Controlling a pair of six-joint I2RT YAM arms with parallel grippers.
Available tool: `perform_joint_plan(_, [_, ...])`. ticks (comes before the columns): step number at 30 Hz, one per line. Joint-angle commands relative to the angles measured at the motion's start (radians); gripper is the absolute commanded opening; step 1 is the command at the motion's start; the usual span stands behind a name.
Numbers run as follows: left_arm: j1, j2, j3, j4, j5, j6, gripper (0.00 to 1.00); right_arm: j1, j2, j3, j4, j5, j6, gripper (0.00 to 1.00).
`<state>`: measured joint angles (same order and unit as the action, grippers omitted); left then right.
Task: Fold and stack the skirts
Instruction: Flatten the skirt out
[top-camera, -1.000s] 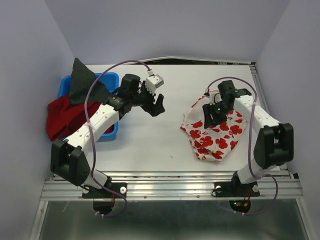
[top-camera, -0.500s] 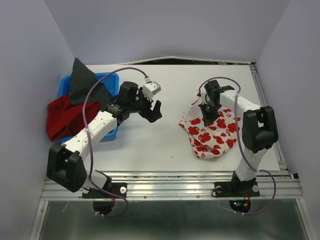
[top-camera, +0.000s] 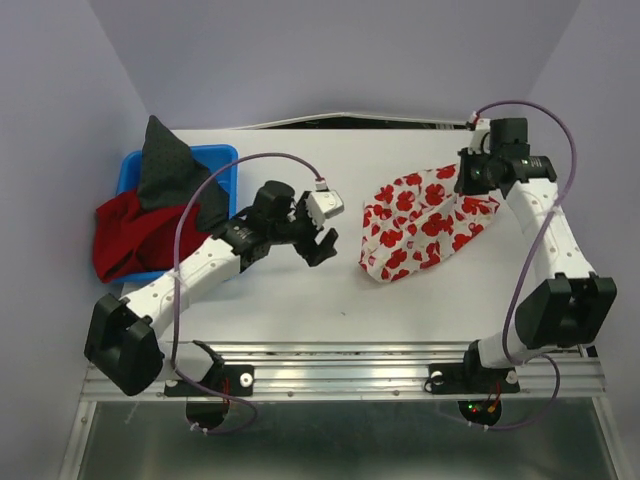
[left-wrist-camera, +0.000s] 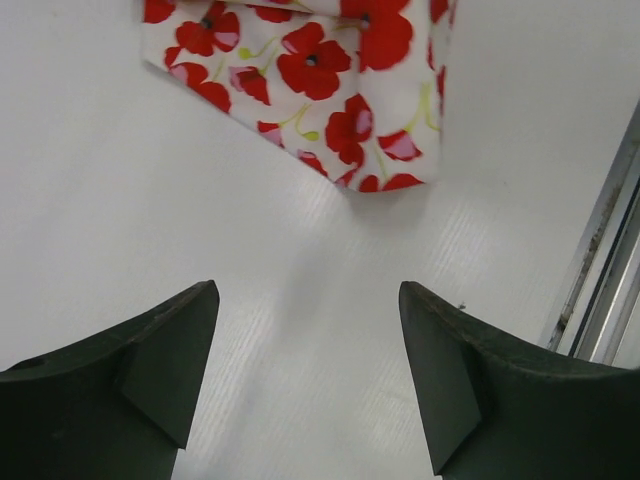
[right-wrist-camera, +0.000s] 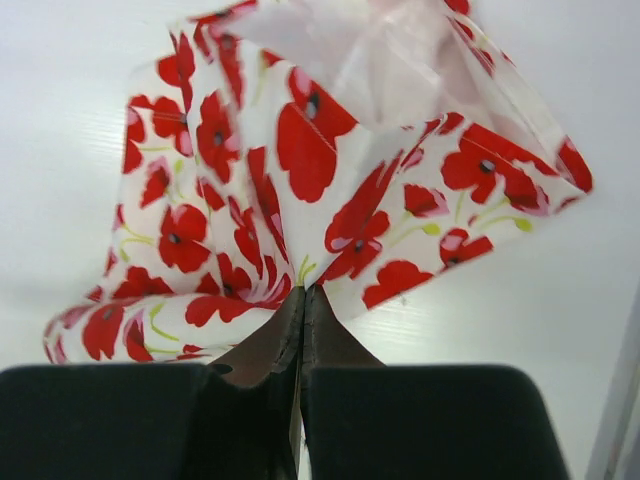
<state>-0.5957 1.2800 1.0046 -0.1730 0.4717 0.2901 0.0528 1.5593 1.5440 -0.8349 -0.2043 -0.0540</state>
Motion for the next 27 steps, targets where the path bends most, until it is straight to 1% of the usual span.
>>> perform_joint_plan(1, [-0.136,0.079,0.055,0.052,-0.042,0.11,0.86,-0.044,-0.076,-0.136,0.034,0.097,-0.029,0.01])
perform_joint_plan(2, [-0.179,0.135,0.087,0.062,-0.056,0.121,0.87,-0.044,-0.082,-0.166,0.028,0.123,-0.036,0.01])
perform_joint_plan(3, [-0.197,0.166,0.106,0.064,-0.068,0.129,0.89,-0.044,-0.09,-0.233,0.026,0.176,-0.041,0.01])
perform_joint_plan(4, [-0.214,0.198,0.121,0.066,-0.08,0.132,0.89,-0.044,-0.093,-0.234,0.026,0.204,-0.041,0.01])
perform_joint_plan(5, [-0.231,0.228,0.14,0.073,-0.099,0.132,0.89,-0.054,-0.093,-0.304,0.031,0.25,-0.047,0.01])
perform_joint_plan(6, [-0.233,0.281,0.173,0.078,-0.1,0.114,0.88,-0.054,-0.099,-0.341,0.037,0.288,-0.058,0.01])
perform_joint_plan(8, [-0.228,0.324,0.201,0.095,-0.087,0.083,0.87,-0.054,-0.1,-0.436,0.059,0.331,-0.064,0.01])
perform_joint_plan(10, [-0.208,0.364,0.23,0.101,-0.047,0.034,0.83,-0.064,-0.102,-0.479,0.063,0.353,-0.099,0.01])
perform_joint_plan(12, [-0.187,0.378,0.242,0.115,0.024,-0.009,0.81,-0.064,-0.091,-0.493,0.043,0.35,-0.139,0.01])
perform_joint_plan(13, [-0.155,0.38,0.246,0.119,0.024,-0.032,0.81,-0.064,-0.09,-0.489,0.027,0.317,-0.186,0.1])
perform_joint_plan(14, [-0.135,0.378,0.244,0.131,0.024,-0.032,0.81,-0.064,-0.102,-0.469,0.001,0.3,-0.213,0.16])
perform_joint_plan(15, [-0.115,0.371,0.243,0.136,0.024,-0.032,0.81,-0.064,-0.114,-0.454,-0.015,0.274,-0.274,0.26])
perform_joint_plan(16, [-0.074,0.363,0.239,0.145,0.024,-0.032,0.81,-0.064,-0.131,-0.438,-0.029,0.22,-0.306,0.52])
perform_joint_plan(17, [-0.053,0.355,0.236,0.148,0.024,-0.032,0.81,-0.064,-0.151,-0.423,-0.044,0.189,-0.34,0.65])
perform_joint_plan(19, [-0.02,0.325,0.232,0.147,0.024,-0.032,0.81,-0.064,-0.218,-0.374,-0.073,0.103,-0.441,0.86])
perform_joint_plan(21, [0.01,0.283,0.224,0.123,0.024,-0.032,0.81,-0.064,-0.278,-0.337,-0.114,0.031,-0.554,0.93])
perform_joint_plan(22, [0.017,0.269,0.223,0.112,0.224,-0.125,0.83,-0.053,-0.295,-0.322,-0.122,-0.027,-0.588,0.96])
perform_joint_plan(24, [0.046,0.249,0.22,0.07,0.24,-0.108,0.85,-0.01,-0.32,-0.294,-0.15,-0.079,-0.647,0.96])
perform_joint_plan(25, [0.06,0.234,0.216,0.057,0.254,-0.106,0.85,0.014,-0.34,-0.292,-0.155,-0.128,-0.694,0.96])
perform_joint_plan(26, [0.074,0.228,0.213,0.029,0.272,-0.106,0.85,0.045,-0.352,-0.3,-0.158,-0.15,-0.708,0.96])
perform_joint_plan(27, [0.104,0.217,0.209,0.015,0.303,-0.108,0.85,0.135,-0.366,-0.314,-0.135,-0.156,-0.731,0.96])
